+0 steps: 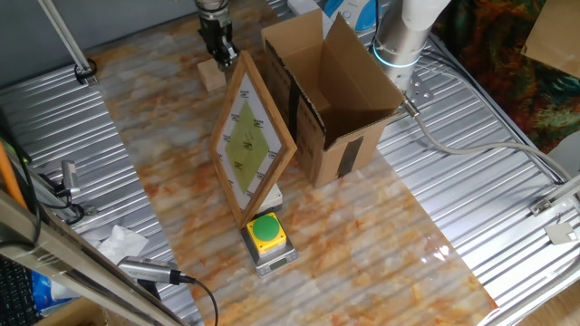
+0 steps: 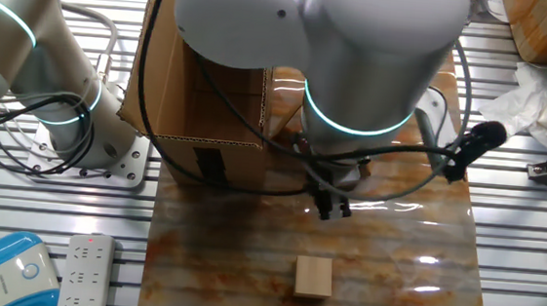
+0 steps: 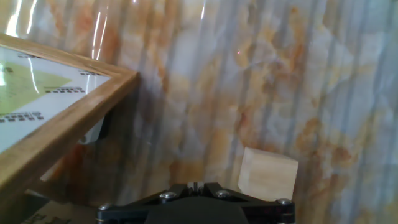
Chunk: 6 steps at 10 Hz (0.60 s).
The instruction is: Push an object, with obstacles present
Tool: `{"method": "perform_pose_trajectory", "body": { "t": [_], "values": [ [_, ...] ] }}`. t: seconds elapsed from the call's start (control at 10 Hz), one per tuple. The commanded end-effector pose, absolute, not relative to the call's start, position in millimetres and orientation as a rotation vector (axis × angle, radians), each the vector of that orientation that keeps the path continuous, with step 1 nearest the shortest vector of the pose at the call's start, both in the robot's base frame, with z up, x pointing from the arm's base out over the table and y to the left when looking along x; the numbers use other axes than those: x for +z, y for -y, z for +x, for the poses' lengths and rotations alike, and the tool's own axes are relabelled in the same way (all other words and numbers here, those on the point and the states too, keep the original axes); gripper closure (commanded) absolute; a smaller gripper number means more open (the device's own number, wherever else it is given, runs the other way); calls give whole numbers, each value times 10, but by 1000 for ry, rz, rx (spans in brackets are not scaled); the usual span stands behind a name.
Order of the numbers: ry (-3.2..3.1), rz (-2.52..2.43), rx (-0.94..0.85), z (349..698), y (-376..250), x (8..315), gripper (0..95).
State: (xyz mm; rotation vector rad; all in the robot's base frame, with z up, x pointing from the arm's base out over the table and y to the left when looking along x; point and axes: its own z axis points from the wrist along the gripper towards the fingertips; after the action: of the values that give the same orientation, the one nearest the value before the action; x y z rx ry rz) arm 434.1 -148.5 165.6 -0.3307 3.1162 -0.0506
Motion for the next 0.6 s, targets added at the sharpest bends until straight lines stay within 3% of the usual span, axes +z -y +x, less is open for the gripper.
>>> {"method": "perform_pose_trajectory", "body": {
  "t": [0.1, 0.6],
  "values": [
    [-3103, -293, -33, 4284, 1469, 1643, 950],
    [-3095, -268, -37, 4058, 1399, 1586, 950]
  ]
}}
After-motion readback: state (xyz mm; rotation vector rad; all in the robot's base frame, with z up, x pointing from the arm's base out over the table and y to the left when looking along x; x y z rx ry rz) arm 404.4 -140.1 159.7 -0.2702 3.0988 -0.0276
